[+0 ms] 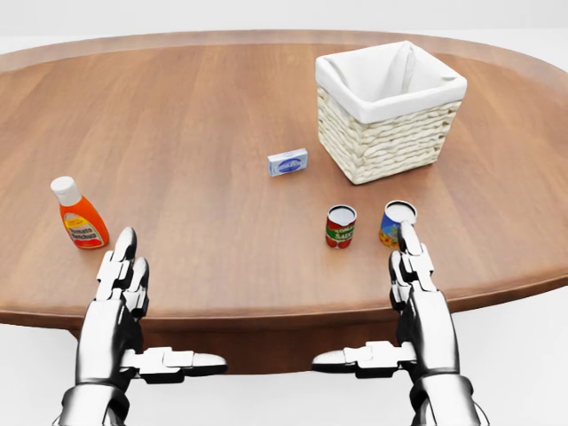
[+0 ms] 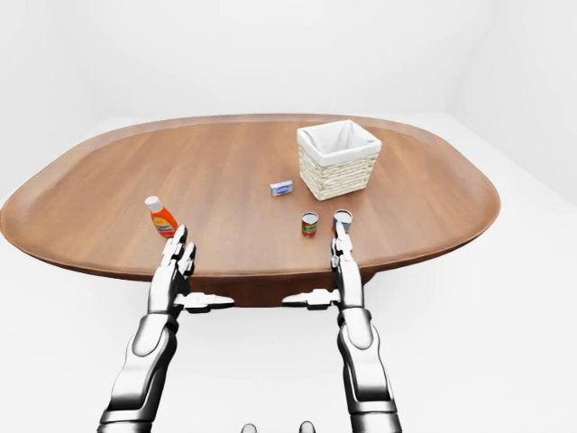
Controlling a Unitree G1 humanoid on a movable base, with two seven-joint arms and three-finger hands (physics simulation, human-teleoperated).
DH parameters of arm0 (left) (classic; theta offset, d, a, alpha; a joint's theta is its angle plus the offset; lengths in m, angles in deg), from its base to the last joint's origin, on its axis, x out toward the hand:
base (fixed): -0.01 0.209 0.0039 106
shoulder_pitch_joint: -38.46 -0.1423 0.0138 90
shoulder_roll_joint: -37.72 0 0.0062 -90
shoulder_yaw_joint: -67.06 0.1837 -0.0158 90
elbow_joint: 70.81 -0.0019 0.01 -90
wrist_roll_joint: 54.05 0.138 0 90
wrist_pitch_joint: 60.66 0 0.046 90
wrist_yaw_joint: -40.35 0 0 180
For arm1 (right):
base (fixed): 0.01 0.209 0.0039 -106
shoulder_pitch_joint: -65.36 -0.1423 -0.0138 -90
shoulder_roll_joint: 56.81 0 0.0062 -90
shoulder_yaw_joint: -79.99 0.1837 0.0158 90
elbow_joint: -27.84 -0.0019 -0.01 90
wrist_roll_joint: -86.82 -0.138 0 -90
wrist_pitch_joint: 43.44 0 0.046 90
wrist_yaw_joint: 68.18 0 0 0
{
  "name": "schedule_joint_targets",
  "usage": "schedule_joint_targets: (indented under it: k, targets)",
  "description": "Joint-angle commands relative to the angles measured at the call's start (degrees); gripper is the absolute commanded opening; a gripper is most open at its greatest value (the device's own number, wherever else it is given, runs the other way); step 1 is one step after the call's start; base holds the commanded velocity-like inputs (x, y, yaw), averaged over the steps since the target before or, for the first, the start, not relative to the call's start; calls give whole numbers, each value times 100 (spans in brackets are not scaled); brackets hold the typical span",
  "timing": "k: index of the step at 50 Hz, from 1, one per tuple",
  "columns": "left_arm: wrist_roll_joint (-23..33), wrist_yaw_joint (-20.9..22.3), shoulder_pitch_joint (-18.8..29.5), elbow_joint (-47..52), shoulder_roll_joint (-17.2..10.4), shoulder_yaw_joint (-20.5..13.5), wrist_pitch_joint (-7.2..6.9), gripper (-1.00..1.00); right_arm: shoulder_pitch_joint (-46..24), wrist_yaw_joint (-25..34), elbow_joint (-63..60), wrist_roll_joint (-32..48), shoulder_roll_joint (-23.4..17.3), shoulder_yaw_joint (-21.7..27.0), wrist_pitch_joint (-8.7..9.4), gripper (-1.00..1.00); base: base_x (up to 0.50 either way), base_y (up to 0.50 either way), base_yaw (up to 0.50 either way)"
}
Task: Pick up the tomato sauce, and put it in the basket.
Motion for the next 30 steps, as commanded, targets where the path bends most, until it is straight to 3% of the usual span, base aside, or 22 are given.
schedule_joint_targets:
  k: [1, 3, 6, 7, 9, 13, 15, 20, 25, 26, 30]
  targets:
    - [-165, 160, 27, -28, -84, -190, 15, 100, 62, 158, -87, -22, -56, 93, -33, 100, 0, 0, 0]
    - [-146, 146, 16, 13, -83, -179, 2, 100, 77, 159, -162, -26, -60, 104, 15, 100, 0, 0, 0]
    - [-243, 192, -27, 193, -64, -172, -174, 100, 67, 147, -114, -22, -59, 122, -17, 100, 0, 0, 0]
    - [-239, 190, -20, 196, -70, -176, -160, 100, 63, 152, -115, -31, -63, 132, -30, 100, 0, 0, 0]
    - [-208, 155, -53, 368, -75, -178, -218, 100, 108, 150, -269, -29, -66, 131, 49, 100, 0, 0, 0]
    - [-396, 69, 27, 901, -145, -407, -525, 100, 396, 109, -1167, -91, -68, 232, 237, 100, 0, 0, 0]
    - [-661, -8, 232, 1275, -285, -729, -525, 100, 604, 1, -1938, 65, -97, 310, 526, 100, 0, 0, 0]
    - [-1004, -144, 537, 1712, -564, -1213, -525, 100, 1149, 88, -3764, 96, -6, 592, 526, 100, 0, 0, 0]
    - [-1005, -203, 415, 2322, -556, -1232, -525, 100, 1420, 321, -5875, 217, 155, 1011, 526, 100, 0, 0, 0]
    - [-1079, -231, 409, 2534, -545, -1276, -525, 100, 1564, 232, -5970, -41, 117, 1226, 526, 100, 0, 0, 0]
    - [-1386, -316, 436, 3106, -582, -1493, -525, 100, 2017, -482, -6004, -670, -504, 1352, 526, 100, 0, 0, 0]
